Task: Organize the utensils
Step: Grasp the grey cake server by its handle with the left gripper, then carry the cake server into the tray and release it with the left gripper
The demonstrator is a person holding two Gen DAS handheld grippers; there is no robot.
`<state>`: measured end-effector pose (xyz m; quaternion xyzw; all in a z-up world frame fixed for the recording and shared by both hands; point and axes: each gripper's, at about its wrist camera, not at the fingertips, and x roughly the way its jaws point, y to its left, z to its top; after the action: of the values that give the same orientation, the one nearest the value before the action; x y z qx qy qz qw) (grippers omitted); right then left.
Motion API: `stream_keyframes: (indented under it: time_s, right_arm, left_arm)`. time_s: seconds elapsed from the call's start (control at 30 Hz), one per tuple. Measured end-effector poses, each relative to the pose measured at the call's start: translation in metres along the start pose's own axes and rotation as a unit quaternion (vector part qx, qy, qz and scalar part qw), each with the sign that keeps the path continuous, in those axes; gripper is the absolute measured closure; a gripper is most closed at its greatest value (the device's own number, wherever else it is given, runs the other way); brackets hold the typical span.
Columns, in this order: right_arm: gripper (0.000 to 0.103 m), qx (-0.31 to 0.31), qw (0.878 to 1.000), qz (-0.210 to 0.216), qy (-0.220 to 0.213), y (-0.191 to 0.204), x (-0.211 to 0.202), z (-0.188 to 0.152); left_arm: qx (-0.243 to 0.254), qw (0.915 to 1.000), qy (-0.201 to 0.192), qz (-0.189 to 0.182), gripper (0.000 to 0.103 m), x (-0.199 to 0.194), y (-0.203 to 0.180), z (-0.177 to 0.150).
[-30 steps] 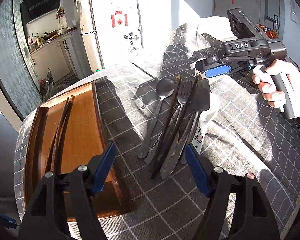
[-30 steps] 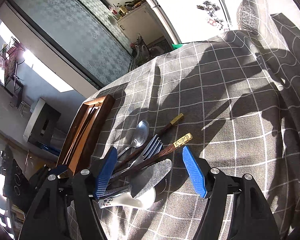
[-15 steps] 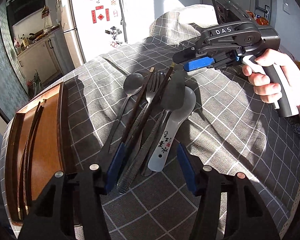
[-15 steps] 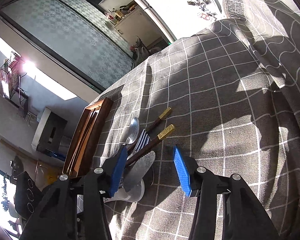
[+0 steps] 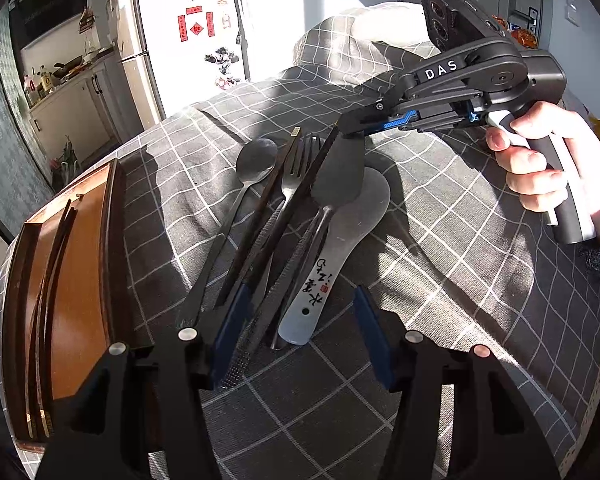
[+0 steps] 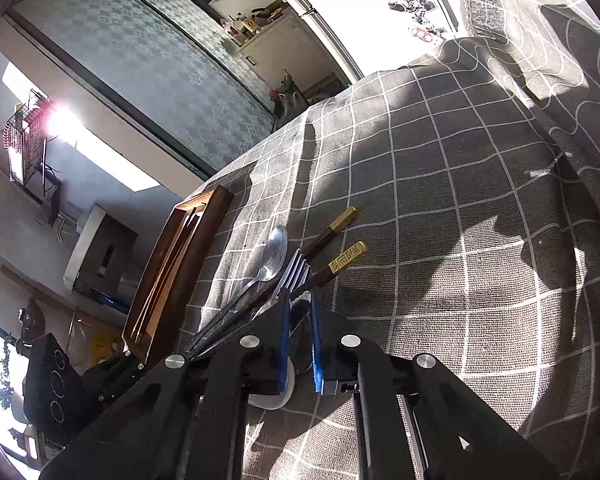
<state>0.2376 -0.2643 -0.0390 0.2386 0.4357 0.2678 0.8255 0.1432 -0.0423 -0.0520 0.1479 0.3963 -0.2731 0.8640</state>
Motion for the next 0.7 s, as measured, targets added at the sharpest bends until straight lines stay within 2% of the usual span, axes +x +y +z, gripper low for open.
stream_keyframes:
  time_s: [0.3,0.5,0.57,0.6,0.7]
  right_arm:
    - [0.102,-0.005,0.997,0.065,-0.038,0.023,-0.038,0.011]
    - [0.103,-0.012,0.994,0.098,-0.055,0.04,-0.056,0.015]
    - [0.103,-0.019,0.993,0.099,-0.058,0.047,-0.059,0.016]
    - [0.103,-0.022,0.993,0.098,-0.06,0.05,-0.06,0.016]
    - [0.103,-0.022,0.992,0.105,-0.058,0.057,-0.058,0.018]
  left_arm:
    - [-0.023,0.9994,-0.022,-0.013,0.044,-0.001,0.002,0.014]
    - [-0.037,0.9985,-0.033,-0.025,0.048,0.0,0.004,0.023]
    - [-0.037,0.9983,-0.039,-0.023,0.065,0.0,0.004,0.026]
    - [-0.039,0.998,-0.045,-0.02,0.087,-0.002,0.005,0.027]
    - [-0.037,0.9978,-0.053,-0.013,0.087,-0.013,0.007,0.025]
